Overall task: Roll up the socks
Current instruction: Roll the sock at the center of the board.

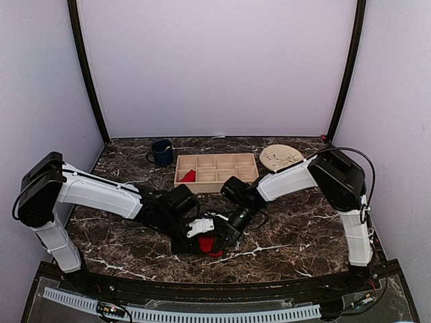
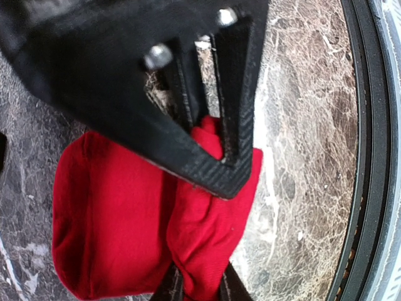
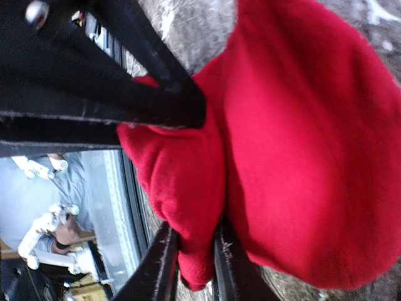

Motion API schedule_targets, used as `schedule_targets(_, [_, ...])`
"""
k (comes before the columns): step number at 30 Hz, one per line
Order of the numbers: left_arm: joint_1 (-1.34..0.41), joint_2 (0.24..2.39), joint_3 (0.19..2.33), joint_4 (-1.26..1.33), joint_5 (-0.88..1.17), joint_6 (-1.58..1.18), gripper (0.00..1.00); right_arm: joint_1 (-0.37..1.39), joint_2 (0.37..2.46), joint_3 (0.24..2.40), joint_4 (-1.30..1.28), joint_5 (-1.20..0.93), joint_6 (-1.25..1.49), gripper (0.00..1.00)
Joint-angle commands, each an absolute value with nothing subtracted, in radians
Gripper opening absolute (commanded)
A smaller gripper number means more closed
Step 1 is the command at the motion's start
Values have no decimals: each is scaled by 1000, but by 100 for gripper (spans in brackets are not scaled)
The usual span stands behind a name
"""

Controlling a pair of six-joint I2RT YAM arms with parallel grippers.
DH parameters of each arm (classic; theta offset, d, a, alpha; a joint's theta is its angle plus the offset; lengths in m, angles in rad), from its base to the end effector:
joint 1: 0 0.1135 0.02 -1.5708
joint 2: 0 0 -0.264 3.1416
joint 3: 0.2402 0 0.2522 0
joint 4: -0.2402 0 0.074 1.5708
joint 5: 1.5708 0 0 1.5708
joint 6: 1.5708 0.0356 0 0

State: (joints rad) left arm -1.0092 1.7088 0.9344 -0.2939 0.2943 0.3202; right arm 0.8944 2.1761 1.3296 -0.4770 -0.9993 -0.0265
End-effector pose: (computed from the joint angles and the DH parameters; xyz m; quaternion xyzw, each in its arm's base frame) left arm 0.1646 -0.2809 0.1519 0.6197 0.7317 -0.2167 0.1835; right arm 0.2272 0.3309 0.0965 0.4400 -0.7541 -0.4769 0.1017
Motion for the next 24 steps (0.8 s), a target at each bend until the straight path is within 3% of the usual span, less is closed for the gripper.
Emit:
schedule_targets(1, [-1014, 1710, 942, -309, 315, 313, 16, 861, 2176, 1326, -422, -1006, 8, 21])
schedule_targets(16, [-1006, 1701, 899, -268, 329, 297, 14, 817, 2149, 1284, -306, -1054, 87, 27])
schedule_targets(24, [-1004, 1698, 889, -264, 318, 305, 13, 804, 2140, 1323, -279, -1027, 118, 25])
